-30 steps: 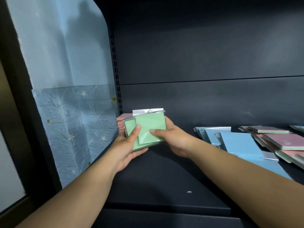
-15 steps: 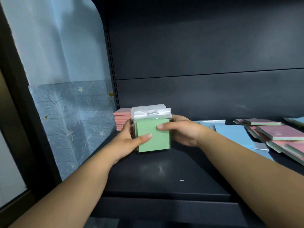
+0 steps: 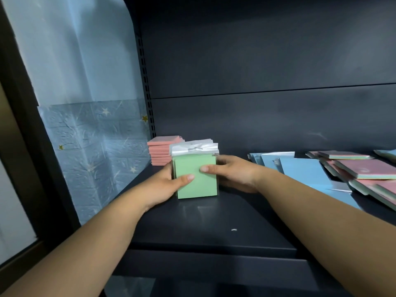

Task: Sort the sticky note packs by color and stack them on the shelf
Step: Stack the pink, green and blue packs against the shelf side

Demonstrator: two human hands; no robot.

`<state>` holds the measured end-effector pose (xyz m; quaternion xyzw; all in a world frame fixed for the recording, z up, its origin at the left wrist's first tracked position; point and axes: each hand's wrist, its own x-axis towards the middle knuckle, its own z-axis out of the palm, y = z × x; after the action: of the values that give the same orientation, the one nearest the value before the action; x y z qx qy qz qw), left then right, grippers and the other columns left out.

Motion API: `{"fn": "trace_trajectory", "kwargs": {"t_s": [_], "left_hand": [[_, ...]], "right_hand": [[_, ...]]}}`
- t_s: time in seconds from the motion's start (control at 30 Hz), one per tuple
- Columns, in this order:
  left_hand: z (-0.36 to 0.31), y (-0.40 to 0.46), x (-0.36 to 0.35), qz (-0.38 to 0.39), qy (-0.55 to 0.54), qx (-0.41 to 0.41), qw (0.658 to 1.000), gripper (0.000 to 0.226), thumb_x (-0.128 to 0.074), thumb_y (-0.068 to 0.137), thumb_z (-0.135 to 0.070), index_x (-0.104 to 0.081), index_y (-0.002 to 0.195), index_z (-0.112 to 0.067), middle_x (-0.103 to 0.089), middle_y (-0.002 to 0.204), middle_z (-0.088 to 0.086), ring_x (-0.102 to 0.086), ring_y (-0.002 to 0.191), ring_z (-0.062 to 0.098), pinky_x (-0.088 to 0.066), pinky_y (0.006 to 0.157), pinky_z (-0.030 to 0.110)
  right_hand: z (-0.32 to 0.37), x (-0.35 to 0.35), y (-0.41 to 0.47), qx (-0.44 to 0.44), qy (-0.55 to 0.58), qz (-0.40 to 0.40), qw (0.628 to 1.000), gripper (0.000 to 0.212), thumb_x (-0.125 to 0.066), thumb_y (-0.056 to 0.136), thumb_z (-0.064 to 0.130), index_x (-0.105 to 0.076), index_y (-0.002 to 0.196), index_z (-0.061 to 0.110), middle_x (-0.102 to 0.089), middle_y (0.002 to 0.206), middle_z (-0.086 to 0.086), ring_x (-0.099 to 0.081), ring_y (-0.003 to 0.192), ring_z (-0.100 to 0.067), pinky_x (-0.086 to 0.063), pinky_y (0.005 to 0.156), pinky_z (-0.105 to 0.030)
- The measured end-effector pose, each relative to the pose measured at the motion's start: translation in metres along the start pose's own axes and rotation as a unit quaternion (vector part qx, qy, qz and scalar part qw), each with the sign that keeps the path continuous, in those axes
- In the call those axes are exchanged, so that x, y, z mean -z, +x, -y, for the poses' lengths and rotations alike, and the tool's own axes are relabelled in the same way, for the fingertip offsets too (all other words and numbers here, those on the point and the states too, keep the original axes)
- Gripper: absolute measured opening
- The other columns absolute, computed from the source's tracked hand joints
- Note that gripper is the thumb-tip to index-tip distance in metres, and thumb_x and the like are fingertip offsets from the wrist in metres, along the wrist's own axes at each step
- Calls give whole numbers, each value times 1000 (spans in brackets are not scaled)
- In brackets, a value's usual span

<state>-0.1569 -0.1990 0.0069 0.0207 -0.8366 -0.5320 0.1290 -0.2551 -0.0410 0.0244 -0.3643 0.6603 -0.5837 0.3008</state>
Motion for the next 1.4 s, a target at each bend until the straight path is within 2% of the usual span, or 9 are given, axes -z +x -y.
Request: {"fn": "trace_trajectory", "kwargs": {"t_s": [0.17,0.33,0.57,0.73,0.83,1.07,1.2,1.33,1.4], "left_hand": [[-10,8,-7,-52,-109,51,991,19,-52,92,-9,-58,107,-20,-65,104,-2,-62,91,7,-48,79,17],[-31,42,-16,-123,-188,135,965,23,-54,92,-12,-57,116,-14,-66,98,3,-62,81,16,-51,66,24],[-43,103,-10,-128,-116,252,952,15,-52,93,-19,-52,107,-13,-60,84,6,-57,68,20,-48,57,31],[-35,124,-10,-115,-74,295,946,11,-48,96,-19,-51,100,-10,-57,78,6,-55,65,21,-44,56,32],[-27,131,-12,-133,-94,285,945,12,-46,95,-18,-52,88,-11,-57,74,6,-55,62,21,-44,57,30],[-13,123,-6,-142,-169,263,939,32,-36,96,-26,-47,68,-16,-58,61,2,-57,36,14,-38,33,15],[-3,119,-14,-145,-192,244,940,23,-34,97,-23,-56,92,-16,-62,88,2,-56,72,13,-37,57,21],[11,130,-23,-214,-168,195,943,29,-39,90,-26,-56,111,-14,-64,110,7,-59,101,24,-47,91,34],[22,138,-20,-213,-155,187,946,50,-42,77,-35,-55,121,-14,-64,114,10,-59,106,30,-44,100,43]], "right_hand": [[-3,-2,9,1,-3,-80,997,32,-59,91,25,-61,115,3,-66,117,-10,-63,107,-23,-47,99,-33],[5,5,37,-65,-64,-220,971,56,-58,83,52,-60,114,5,-65,112,-8,-63,103,-26,-50,95,-37],[21,23,63,-138,26,-207,968,22,-36,94,32,-48,82,18,-53,79,-1,-53,71,-14,-47,76,-29],[7,26,79,-162,11,-214,963,23,-31,99,24,-51,106,14,-53,87,-2,-47,67,-12,-38,60,-22],[2,27,87,-153,14,-212,965,40,-33,99,36,-48,128,13,-54,116,-2,-54,88,-17,-42,76,-26],[-17,37,89,-83,86,-172,978,50,-51,90,45,-50,129,14,-60,124,-7,-59,107,-21,-44,90,-31],[-23,49,76,-46,58,-127,989,31,-50,95,20,-54,124,9,-63,112,-4,-61,91,-12,-49,76,-15],[-27,47,81,-29,-71,-157,985,42,-54,93,30,-54,129,9,-62,122,-4,-60,108,-19,-44,102,-31],[-28,47,84,-27,-134,-182,974,51,-55,91,38,-51,133,9,-61,124,-3,-59,106,-19,-43,101,-32]]}}
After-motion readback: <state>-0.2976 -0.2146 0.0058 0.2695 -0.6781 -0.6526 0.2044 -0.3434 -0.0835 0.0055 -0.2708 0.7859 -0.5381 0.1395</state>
